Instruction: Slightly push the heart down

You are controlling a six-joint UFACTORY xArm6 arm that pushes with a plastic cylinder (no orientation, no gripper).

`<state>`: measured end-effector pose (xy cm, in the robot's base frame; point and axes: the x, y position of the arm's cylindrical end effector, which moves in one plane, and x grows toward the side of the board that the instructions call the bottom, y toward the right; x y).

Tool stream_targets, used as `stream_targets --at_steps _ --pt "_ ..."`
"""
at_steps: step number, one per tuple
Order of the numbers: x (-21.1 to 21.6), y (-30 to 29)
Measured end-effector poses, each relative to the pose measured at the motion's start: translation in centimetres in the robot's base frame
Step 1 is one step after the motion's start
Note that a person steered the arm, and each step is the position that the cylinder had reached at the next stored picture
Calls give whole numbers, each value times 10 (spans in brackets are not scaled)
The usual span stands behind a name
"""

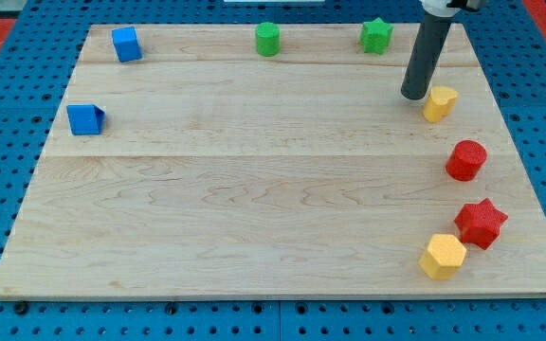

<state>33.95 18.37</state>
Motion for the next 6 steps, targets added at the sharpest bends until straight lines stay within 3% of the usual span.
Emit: stream_targets --at_steps 2,4,6 --pt "-4 0" --pt "10 45" --pt "5 153"
